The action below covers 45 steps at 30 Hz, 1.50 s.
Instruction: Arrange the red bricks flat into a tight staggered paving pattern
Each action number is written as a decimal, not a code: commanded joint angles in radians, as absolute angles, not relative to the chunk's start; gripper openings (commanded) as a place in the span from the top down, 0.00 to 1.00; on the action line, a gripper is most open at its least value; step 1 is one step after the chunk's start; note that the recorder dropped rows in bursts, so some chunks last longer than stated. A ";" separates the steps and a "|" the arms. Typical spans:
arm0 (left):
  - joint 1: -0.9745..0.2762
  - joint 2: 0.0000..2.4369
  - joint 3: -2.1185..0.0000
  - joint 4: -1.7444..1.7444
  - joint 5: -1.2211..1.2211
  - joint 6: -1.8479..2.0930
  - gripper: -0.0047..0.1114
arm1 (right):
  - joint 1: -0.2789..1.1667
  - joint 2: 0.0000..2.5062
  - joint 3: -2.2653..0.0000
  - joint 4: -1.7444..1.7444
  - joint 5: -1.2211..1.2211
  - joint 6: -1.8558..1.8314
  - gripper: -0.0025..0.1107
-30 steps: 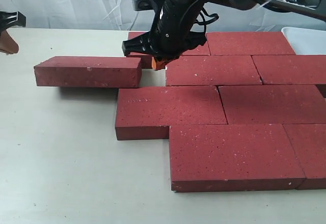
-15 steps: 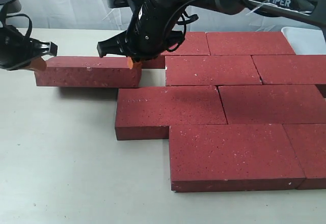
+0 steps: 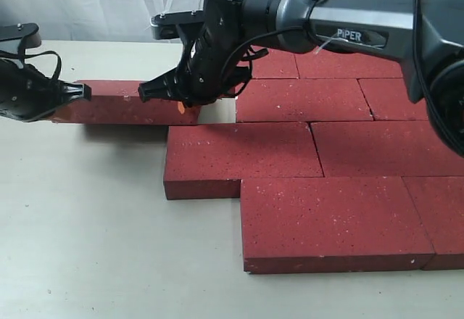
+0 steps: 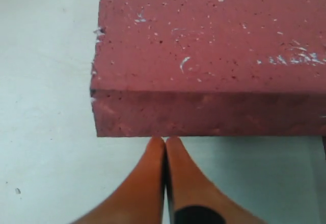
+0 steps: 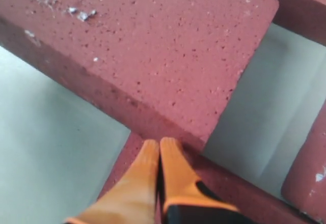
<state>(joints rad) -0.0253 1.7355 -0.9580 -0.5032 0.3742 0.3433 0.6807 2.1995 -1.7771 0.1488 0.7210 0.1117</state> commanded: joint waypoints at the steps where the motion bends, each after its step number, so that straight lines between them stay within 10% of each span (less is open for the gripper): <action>1: -0.032 1.774 -0.957 -0.528 0.333 0.345 0.96 | 0.680 2.210 -1.780 0.142 0.676 0.107 0.98; 45: 0.120 1.811 -1.031 -0.467 0.313 0.340 0.96 | 0.542 2.126 -1.780 0.219 0.976 0.099 0.98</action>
<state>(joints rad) 0.1114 1.7718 -1.0075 -0.4543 0.3222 0.3451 0.6030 2.1388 -1.7771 0.1546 0.9550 0.1117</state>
